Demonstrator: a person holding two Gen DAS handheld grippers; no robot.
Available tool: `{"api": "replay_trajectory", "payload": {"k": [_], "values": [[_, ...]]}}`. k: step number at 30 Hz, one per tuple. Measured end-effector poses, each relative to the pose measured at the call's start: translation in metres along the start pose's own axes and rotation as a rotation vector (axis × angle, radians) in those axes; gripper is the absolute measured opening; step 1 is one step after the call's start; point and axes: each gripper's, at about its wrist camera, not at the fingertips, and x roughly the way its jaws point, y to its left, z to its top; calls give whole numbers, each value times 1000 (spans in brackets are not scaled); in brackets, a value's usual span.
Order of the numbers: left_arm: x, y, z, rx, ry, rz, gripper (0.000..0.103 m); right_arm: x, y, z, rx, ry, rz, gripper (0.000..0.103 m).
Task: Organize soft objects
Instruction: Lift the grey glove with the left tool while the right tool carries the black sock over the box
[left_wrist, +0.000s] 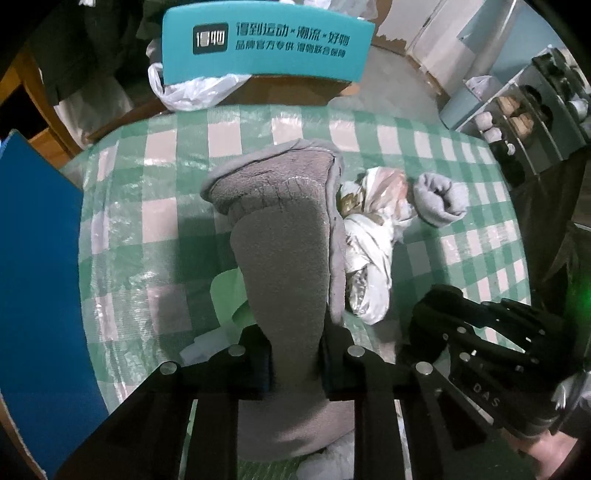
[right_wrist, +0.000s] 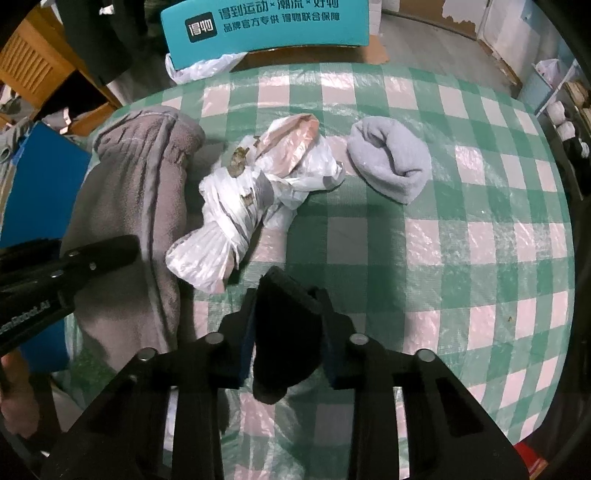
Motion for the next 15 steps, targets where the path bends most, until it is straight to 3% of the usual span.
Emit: {"api": "replay_trajectory", "payload": {"k": [15], "values": [[-59,5,0,30,-134,-11,19,-48,17,6,-33,-115,16,23]]}}
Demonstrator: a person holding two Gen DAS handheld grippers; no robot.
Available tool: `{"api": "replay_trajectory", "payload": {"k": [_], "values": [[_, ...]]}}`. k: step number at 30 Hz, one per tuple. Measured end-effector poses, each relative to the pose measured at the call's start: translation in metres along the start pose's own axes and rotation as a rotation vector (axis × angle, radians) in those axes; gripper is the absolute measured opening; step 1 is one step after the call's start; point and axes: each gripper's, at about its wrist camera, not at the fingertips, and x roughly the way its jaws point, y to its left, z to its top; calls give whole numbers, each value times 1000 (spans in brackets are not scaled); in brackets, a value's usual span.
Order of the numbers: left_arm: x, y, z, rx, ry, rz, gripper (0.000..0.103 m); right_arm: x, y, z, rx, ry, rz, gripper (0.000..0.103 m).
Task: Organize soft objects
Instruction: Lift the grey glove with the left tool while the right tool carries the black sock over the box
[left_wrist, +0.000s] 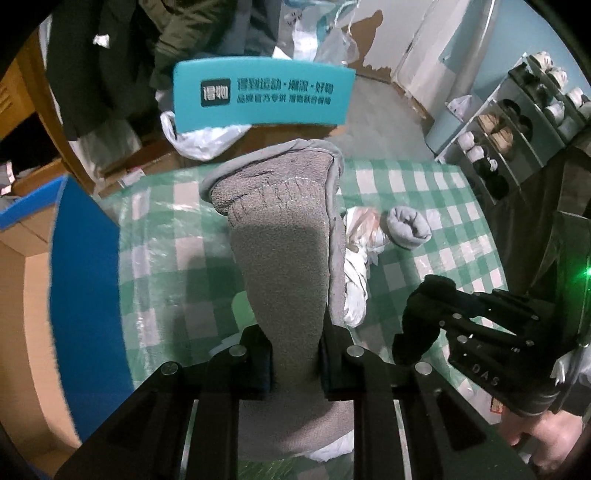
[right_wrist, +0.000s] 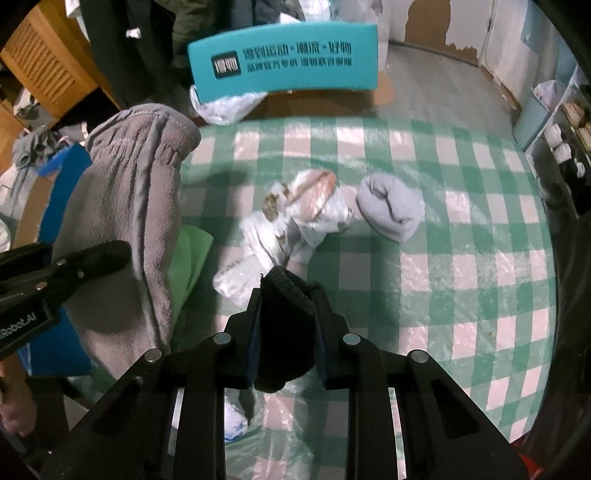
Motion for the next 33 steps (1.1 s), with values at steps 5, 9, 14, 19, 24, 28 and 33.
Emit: {"api": "replay_trajectory", "payload": {"k": [5,9,14,19,24,28,33], "values": [[-20,4,-2,7,-42,32,19,-20,9,3,-18,-46,-2,23],[-34,11,-5,-1,-67,46,19,-34,14,4,-22,-71,6,23],[-49,18,-9,0,-93,66,19,-54,25,4,-33,-104,15,23],[-66,23,-12,3,-122,73,19,-72,38,8,-57,-137,31,23],[-84,28,-16,4,-154,88,19,-86,54,10,-84,-162,54,23],[-98,34,-20,4,-175,91,19,-95,68,11,-106,-178,72,23],[-109,47,-25,-16,-184,76,19,-99,81,14,-119,-187,88,23]]}}
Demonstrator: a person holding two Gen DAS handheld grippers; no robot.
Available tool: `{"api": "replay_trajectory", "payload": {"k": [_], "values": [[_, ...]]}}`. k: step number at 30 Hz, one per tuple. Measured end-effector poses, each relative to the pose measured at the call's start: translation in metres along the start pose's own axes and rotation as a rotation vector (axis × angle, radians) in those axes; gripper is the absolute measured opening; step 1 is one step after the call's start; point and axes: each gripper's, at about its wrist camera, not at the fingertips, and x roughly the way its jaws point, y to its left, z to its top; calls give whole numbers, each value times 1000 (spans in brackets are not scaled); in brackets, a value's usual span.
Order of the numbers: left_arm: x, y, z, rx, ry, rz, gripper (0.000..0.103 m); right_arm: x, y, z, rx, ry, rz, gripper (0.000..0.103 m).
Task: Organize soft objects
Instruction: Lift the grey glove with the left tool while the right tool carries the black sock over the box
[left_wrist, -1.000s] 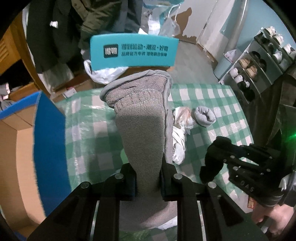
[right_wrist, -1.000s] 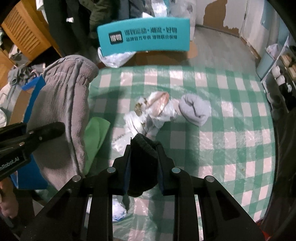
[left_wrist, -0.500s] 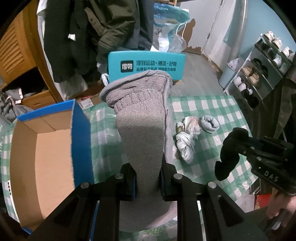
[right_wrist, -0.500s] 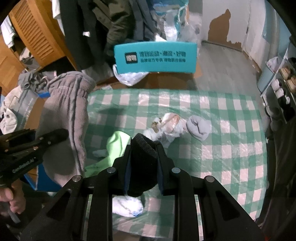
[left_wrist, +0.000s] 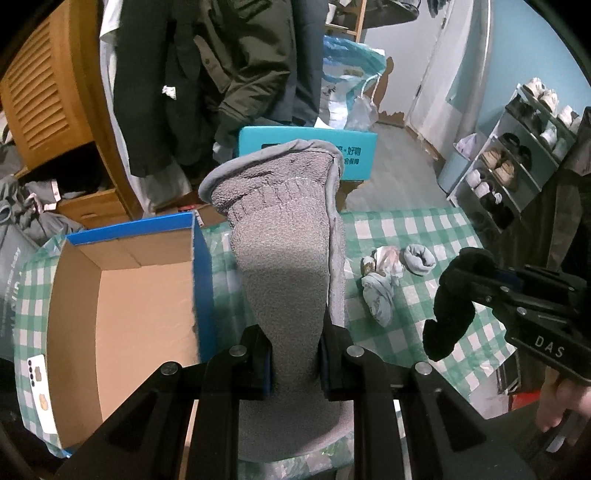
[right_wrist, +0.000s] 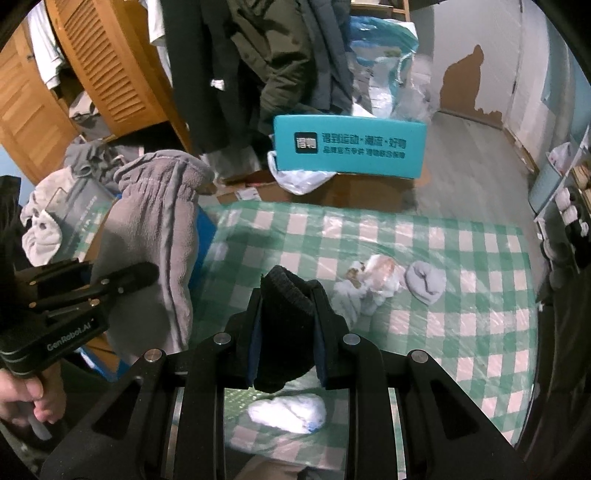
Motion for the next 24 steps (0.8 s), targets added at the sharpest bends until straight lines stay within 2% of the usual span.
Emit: {"api": "replay_trajectory", "payload": {"k": [10,24], "values": [[-20,30,-3,-50,-25,5,19,2,32,11,-30,-9,45,23],[-39,90,-19,-129,-48,43,19,20,105,29,-105,9,125,23]]}}
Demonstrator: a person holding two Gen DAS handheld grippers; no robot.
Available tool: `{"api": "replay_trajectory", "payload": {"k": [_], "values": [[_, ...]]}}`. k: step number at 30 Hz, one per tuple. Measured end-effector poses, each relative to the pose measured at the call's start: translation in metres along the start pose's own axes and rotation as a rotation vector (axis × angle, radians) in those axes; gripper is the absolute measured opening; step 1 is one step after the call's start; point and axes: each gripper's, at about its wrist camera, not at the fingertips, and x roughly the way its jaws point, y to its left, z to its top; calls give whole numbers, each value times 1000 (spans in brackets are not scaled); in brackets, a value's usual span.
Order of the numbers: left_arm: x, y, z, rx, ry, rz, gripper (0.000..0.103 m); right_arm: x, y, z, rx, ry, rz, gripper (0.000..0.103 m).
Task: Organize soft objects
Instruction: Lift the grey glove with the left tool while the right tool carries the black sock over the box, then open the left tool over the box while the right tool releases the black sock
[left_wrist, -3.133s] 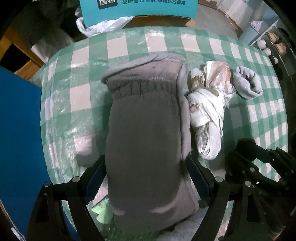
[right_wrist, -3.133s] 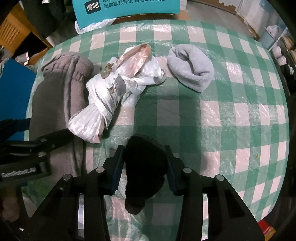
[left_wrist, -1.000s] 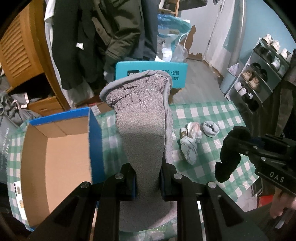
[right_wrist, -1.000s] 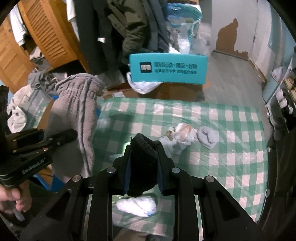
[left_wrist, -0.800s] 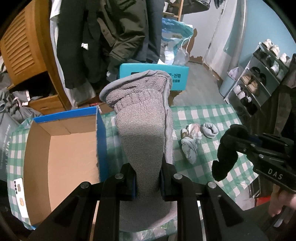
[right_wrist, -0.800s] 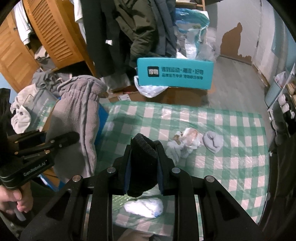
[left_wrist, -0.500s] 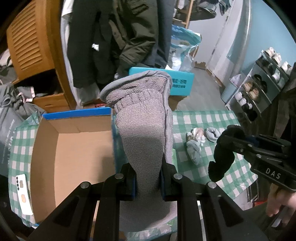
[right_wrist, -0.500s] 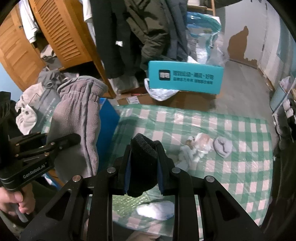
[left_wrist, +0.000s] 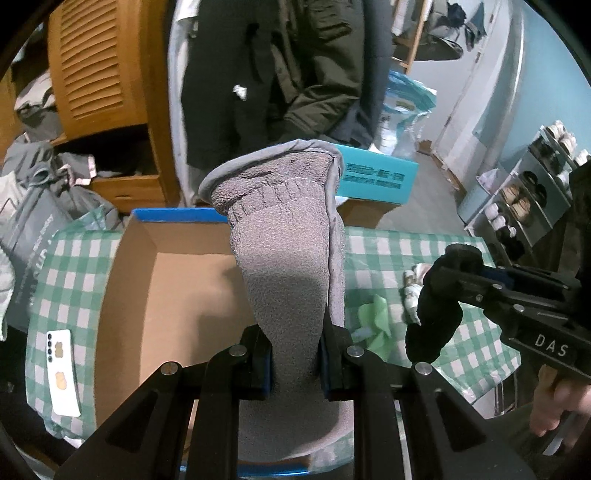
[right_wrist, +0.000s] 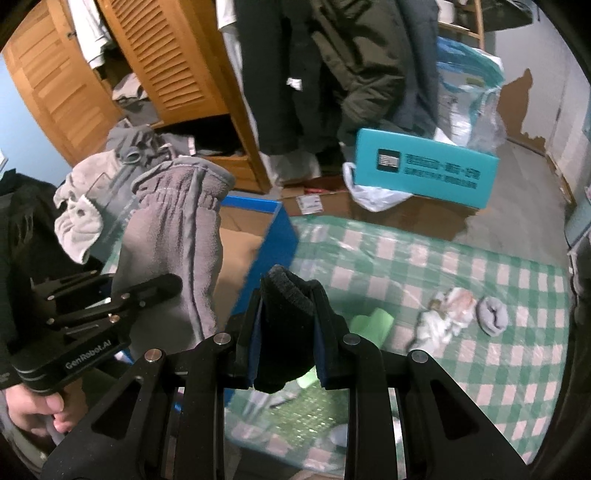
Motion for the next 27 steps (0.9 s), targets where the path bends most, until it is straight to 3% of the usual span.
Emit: {"api": "replay_trajectory", "payload": {"k": [11,23,27], "values": [[1,53,-5,-62,-2,67,19,30,55,21,-47,35,64,23],[21,88,-19,-105,64,93,19,69,98,27,-81,105,96,23],[25,90,-20,-102,82,105,26,82,101,25,-75,138,98,24]]}}
